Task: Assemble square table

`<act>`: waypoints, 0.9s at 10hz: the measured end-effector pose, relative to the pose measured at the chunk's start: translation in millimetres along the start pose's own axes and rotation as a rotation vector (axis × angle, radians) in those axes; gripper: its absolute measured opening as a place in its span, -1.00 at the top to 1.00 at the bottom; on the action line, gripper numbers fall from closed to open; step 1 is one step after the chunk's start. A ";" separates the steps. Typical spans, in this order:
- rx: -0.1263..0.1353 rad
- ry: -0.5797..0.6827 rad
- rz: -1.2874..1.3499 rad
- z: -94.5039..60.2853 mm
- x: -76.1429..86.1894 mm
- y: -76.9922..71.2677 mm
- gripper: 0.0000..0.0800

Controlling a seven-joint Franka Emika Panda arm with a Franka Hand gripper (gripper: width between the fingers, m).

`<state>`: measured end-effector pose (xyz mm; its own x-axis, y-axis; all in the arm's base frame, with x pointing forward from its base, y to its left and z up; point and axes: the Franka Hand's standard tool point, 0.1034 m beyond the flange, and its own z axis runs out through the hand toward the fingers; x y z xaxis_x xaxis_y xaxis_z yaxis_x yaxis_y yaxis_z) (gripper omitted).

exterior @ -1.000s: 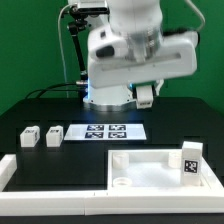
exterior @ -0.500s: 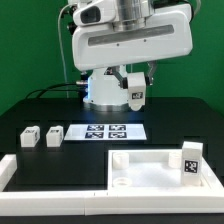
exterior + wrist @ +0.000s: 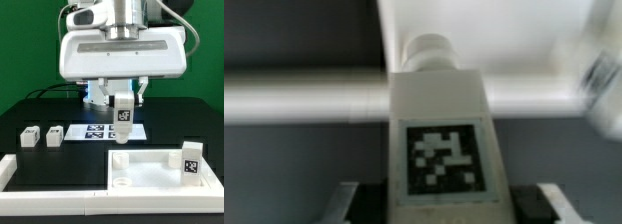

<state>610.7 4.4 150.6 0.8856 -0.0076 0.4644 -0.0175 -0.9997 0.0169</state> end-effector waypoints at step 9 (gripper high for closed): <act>-0.015 0.155 -0.047 21.2 -1.6 23.7 0.27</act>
Offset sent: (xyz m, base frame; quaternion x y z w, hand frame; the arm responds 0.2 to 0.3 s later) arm 0.0000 0.0000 0.0000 0.0000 0.0000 0.0000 1.0000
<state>618.7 -19.7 131.5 0.8035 0.0445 0.5937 0.0145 -0.9984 0.0551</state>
